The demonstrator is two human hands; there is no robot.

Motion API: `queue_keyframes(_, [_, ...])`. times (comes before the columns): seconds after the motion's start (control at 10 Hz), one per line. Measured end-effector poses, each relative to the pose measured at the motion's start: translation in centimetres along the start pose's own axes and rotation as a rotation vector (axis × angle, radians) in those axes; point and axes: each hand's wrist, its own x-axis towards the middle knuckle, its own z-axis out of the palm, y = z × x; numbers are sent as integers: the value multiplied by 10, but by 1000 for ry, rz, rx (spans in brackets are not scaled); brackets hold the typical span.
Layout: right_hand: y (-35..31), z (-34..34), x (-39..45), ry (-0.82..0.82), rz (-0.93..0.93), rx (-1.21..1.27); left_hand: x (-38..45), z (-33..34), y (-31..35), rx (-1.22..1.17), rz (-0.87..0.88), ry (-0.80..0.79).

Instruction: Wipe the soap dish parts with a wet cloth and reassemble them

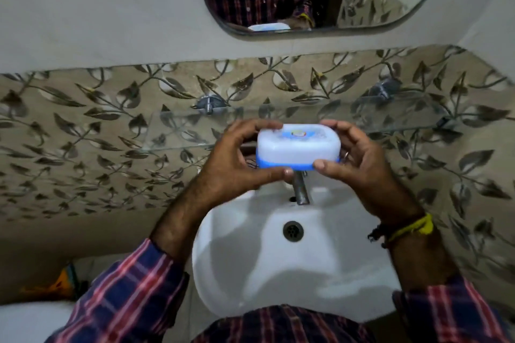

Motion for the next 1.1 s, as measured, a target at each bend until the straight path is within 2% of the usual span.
queue_keyframes(0.2, [-11, -13, 55, -1, -81, -186, 45, -4, -11, 116, 66, 137])
queue_keyframes(0.4, [9, -21, 90, -27, -111, -416, 71, 0, -35, 447, 123, 237])
queue_keyframes(0.5, [19, -21, 95, 21, -133, -543, 78, 9, -42, 493, 101, 246])
queue_keyframes(0.7, [23, -22, 90, 94, -185, -594, 81, 16, -46, 493, 44, 220])
queue_keyframes(1.0, [21, -23, 81, 95, -174, -550, 70, 19, -39, 317, -31, 214])
queue_keyframes(1.1, [23, -23, 83, 155, -202, -573, 67, 21, -38, 293, -31, 280])
